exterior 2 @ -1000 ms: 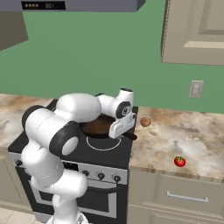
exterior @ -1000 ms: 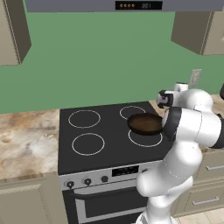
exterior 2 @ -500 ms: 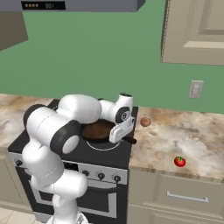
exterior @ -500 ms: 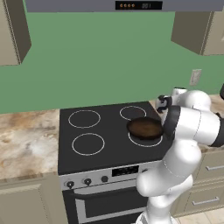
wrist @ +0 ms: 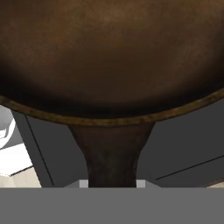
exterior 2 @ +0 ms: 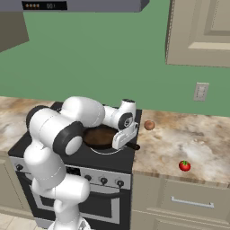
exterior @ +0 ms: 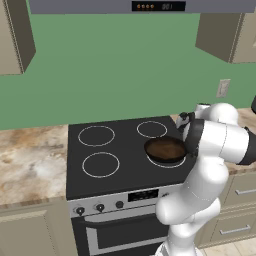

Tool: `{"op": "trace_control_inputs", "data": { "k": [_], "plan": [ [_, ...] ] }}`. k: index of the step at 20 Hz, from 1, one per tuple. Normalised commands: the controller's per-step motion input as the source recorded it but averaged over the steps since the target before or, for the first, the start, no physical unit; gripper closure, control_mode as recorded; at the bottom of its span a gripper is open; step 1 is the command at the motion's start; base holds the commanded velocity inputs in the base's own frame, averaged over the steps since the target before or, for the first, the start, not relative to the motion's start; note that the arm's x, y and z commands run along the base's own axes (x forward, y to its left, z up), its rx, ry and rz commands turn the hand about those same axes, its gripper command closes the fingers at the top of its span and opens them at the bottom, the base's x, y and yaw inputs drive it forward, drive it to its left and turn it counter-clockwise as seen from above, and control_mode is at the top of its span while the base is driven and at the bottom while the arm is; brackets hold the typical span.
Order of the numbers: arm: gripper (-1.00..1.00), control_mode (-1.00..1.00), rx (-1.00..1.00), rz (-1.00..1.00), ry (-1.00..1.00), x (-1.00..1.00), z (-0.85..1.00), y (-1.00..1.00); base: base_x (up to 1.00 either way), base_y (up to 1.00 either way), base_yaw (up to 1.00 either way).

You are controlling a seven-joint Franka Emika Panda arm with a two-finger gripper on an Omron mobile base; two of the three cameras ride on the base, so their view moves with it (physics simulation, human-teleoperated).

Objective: Place the pan on the front right burner on the stove. Then place the tomato and the onion in the pan and turn on the front right burner.

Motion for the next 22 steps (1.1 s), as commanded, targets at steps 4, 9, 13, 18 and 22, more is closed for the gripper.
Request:
{"op": "trace_control_inputs", "data": {
  "k": [4, 9, 13, 18, 22],
  "plan": [
    [1.0, -1.0, 0.0, 0.0, 0.0, 0.17, 0.0, -0.05, 0.0, 0.0, 0.0],
    [1.0, -1.0, 0.0, 0.0, 0.0, 0.11, -0.02, -0.11, 0.0, 0.0, 0.0],
    [1.0, -1.0, 0.0, 0.0, 0.0, 0.01, -0.13, -0.14, 0.0, 0.0, 0.0],
    [1.0, -1.0, 0.0, 0.0, 0.0, 0.0, -0.2, -0.05, 0.0, 0.0, 0.0],
    [1.0, -1.0, 0.0, 0.0, 0.0, 0.0, -0.16, 0.0, 0.0, 0.0, 0.0]
  ]
}}
